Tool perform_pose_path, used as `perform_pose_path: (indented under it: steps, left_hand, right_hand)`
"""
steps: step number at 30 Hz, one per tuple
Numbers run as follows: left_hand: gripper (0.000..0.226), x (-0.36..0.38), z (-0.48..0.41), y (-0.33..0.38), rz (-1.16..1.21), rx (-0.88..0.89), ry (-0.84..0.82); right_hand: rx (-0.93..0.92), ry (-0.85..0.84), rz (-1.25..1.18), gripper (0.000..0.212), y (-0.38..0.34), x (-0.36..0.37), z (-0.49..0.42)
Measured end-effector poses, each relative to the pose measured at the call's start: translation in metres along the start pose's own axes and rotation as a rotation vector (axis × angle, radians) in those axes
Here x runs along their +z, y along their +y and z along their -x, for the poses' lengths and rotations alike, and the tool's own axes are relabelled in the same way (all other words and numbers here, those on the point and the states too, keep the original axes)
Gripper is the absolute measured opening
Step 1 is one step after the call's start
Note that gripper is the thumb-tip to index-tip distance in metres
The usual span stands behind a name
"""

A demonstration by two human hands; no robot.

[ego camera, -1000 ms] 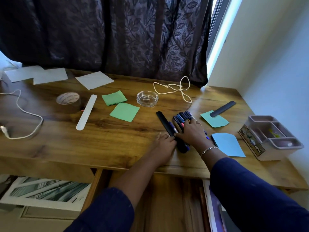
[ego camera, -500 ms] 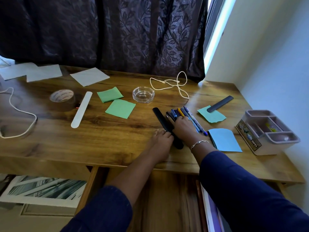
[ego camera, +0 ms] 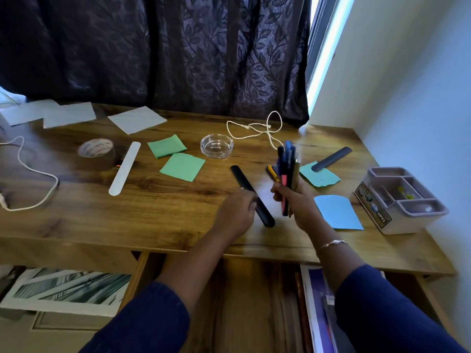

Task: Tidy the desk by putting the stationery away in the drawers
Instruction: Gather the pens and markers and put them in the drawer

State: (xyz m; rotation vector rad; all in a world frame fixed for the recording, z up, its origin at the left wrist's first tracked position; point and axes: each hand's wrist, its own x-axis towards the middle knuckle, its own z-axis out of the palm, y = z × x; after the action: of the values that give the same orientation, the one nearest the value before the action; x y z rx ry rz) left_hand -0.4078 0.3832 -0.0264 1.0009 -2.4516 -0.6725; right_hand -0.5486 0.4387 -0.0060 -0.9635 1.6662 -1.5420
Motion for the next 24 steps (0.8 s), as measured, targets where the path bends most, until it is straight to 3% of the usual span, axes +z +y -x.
perform_pose_path:
  steps: [2,4,9,12,19,24]
  left_hand:
    - [0.039,-0.008,-0.003,0.009,0.265,-0.056,0.062]
    - [0.052,-0.011,-0.006,0.018,0.45,-0.065,0.014]
    - [0.072,-0.005,-0.007,0.033,0.545,-0.051,-0.147]
    - [0.066,-0.002,-0.005,0.042,0.624,-0.033,-0.165]
    - [0.041,-0.004,-0.001,0.051,0.768,-0.058,-0.21]
    - [0.029,-0.017,0.024,0.056,1.004,-0.169,-0.327]
  right_hand:
    - [-0.044,-0.024,-0.193,0.008,0.004,-0.006,0.013]
    - [-0.01,-0.026,-0.236,0.011,0.014,-0.007,0.023]
    - [0.081,-0.107,-0.081,0.025,0.028,-0.008,0.042]
    - [0.06,-0.11,-0.075,0.034,0.029,-0.011,0.043]
    - [0.087,-0.174,0.011,0.015,0.02,-0.013,0.057]
    - [0.216,-0.314,-0.206,0.01,0.018,-0.002,0.107]
